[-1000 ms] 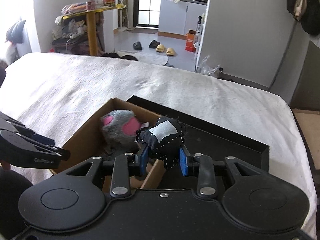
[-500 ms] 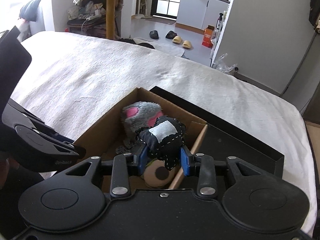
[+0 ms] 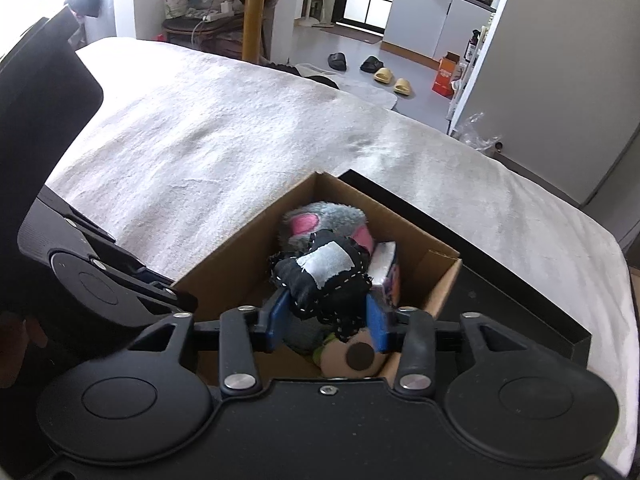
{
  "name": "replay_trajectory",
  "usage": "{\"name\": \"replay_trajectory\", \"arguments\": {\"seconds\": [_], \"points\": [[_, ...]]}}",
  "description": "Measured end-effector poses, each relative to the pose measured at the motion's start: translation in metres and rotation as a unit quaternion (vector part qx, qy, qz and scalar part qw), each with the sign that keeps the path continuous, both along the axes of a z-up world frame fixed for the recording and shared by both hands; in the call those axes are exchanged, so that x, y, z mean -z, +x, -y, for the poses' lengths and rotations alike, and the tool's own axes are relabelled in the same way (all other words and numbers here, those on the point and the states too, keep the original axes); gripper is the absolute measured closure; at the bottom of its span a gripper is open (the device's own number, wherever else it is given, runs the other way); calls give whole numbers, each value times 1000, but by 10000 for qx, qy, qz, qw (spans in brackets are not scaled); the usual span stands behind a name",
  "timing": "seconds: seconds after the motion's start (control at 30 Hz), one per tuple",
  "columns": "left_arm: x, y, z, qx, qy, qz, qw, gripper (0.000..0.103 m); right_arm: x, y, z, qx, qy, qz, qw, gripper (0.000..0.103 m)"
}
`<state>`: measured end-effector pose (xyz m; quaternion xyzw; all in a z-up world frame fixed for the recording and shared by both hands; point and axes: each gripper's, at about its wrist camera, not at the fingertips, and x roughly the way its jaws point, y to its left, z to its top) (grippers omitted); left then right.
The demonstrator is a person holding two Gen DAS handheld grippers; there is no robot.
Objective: Organize soft objects
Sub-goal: 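Carry the black fabric item into the box and open the right tool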
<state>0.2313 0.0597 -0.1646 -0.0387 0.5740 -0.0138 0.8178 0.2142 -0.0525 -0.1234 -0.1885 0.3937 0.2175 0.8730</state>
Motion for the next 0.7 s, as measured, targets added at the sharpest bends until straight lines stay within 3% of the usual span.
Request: {"name": "replay_trajectory", "arguments": {"seconds": [0.27, 0.7], "points": [[-1, 0, 1, 13, 16, 8, 10000, 96, 5, -2, 6, 90, 5, -141, 9999, 50], [-1, 1, 7, 66, 168, -13, 9998, 96, 3, -10, 36, 489, 174, -229, 9984, 46]]}}
